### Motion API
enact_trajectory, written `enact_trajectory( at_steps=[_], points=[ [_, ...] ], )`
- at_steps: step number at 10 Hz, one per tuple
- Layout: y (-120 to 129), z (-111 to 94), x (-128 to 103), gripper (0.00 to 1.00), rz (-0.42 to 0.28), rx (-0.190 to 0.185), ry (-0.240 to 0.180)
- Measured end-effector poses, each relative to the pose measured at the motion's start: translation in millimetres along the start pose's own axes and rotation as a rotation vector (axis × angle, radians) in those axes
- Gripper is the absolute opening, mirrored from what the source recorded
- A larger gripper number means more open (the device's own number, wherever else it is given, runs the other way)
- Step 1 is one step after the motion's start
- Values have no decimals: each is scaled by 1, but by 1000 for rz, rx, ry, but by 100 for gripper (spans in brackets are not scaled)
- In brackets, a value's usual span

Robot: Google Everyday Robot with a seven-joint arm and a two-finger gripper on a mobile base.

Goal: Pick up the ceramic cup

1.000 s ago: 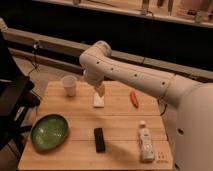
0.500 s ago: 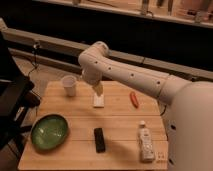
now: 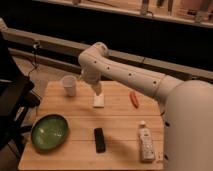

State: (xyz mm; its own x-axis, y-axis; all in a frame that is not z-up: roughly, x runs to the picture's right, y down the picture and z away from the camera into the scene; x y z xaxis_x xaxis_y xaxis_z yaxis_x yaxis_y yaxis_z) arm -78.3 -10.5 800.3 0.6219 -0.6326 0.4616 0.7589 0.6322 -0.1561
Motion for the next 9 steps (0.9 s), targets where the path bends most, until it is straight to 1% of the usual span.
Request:
enact_trajectory(
  at_steps=[5, 9],
  points=[
    [-9, 14, 3, 80, -21, 8, -12],
    [-23, 27, 0, 80, -51, 10, -17]
  ],
)
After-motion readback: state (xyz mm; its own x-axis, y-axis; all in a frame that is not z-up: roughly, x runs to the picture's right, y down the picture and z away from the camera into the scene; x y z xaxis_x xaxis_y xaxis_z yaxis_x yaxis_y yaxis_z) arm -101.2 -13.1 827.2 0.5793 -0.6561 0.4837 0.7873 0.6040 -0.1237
